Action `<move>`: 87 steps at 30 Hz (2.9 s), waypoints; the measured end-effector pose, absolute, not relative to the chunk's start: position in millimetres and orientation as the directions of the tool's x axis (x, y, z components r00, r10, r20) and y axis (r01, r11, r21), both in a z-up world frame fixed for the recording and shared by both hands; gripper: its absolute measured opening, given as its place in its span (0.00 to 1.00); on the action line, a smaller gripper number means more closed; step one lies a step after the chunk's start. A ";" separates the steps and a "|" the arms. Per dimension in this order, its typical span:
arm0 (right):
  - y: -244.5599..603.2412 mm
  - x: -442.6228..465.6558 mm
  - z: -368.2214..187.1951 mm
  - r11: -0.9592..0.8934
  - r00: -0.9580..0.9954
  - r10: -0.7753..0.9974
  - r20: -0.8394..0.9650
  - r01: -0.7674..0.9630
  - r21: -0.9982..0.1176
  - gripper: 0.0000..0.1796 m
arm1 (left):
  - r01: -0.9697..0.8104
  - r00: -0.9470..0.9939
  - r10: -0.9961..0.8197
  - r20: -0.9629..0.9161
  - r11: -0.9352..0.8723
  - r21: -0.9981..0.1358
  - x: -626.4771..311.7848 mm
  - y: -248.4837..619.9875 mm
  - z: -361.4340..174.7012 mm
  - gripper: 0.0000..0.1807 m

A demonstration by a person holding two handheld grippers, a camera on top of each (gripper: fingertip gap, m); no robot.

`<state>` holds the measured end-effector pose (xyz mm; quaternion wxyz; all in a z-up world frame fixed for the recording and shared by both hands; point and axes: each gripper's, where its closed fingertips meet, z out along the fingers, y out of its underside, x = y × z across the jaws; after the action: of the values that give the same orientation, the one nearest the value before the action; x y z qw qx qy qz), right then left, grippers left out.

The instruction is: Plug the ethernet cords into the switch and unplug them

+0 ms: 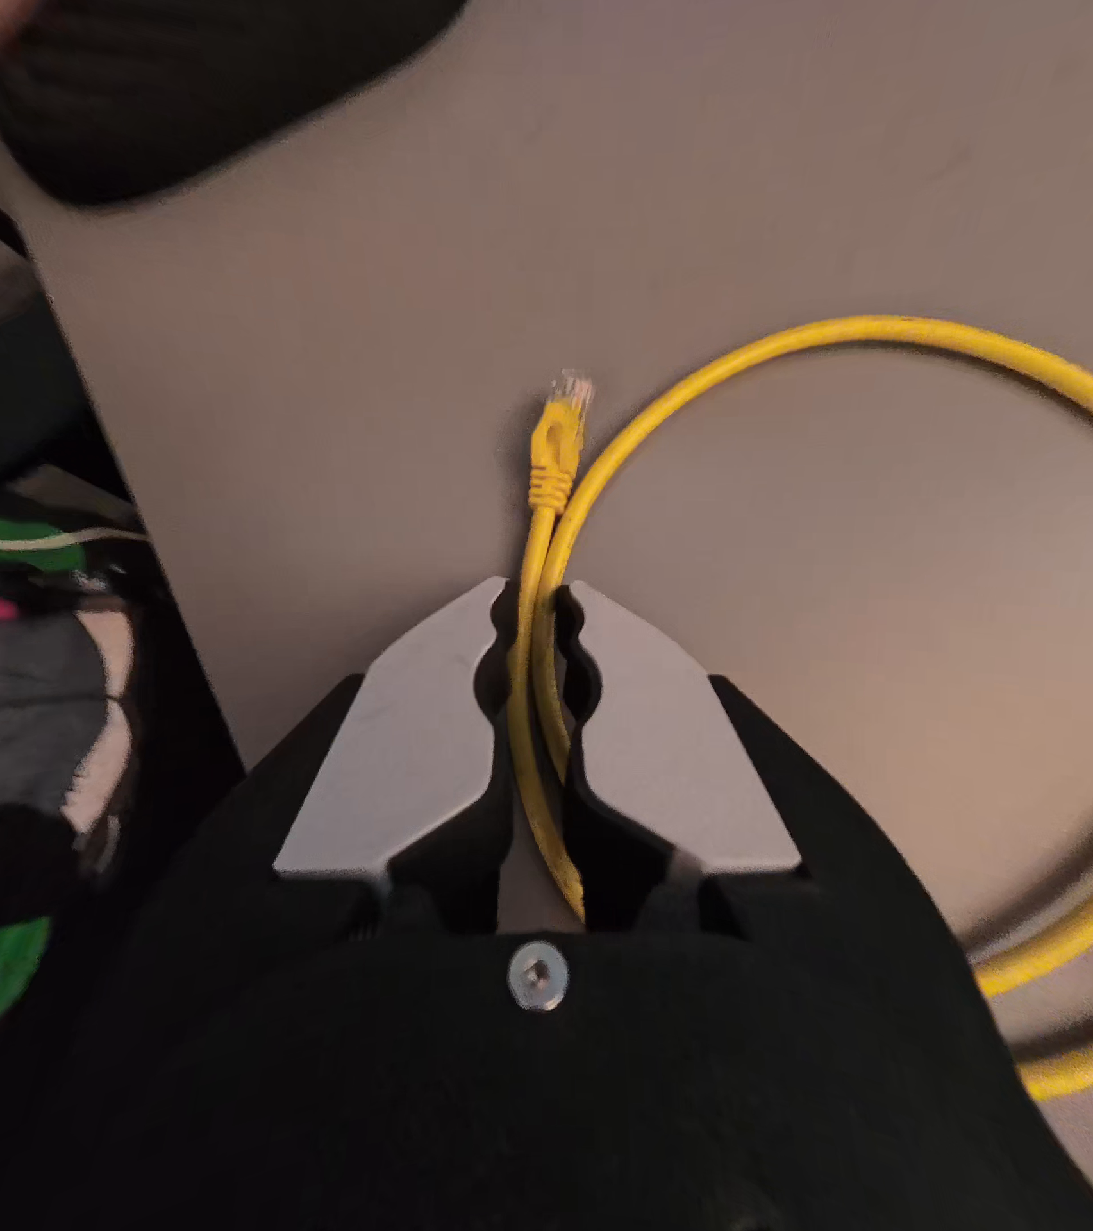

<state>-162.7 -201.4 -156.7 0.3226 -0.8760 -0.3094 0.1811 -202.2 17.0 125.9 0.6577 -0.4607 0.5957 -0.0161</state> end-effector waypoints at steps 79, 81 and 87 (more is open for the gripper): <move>-79.7 -29.7 79.2 -0.069 0.402 0.480 0.780 0.903 -0.424 0.16 | -0.273 -0.126 -0.802 -0.583 0.593 -0.757 -147.0 -65.2 81.3 0.30; -65.8 33.8 83.3 -0.209 0.463 0.491 0.738 0.885 -0.416 0.16 | -0.304 -0.075 -0.812 -0.578 0.571 -0.763 -159.7 -47.6 86.4 0.30; -33.7 176.2 24.9 -0.534 0.591 0.642 0.488 0.802 -0.269 0.16 | -0.281 0.014 -0.839 -0.544 0.519 -0.808 -185.2 -24.8 105.2 0.27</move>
<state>176.2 -33.7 24.9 0.2383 -0.8596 -0.4197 -0.1677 -185.2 -24.8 105.2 0.5710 -0.4253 0.6582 -0.2445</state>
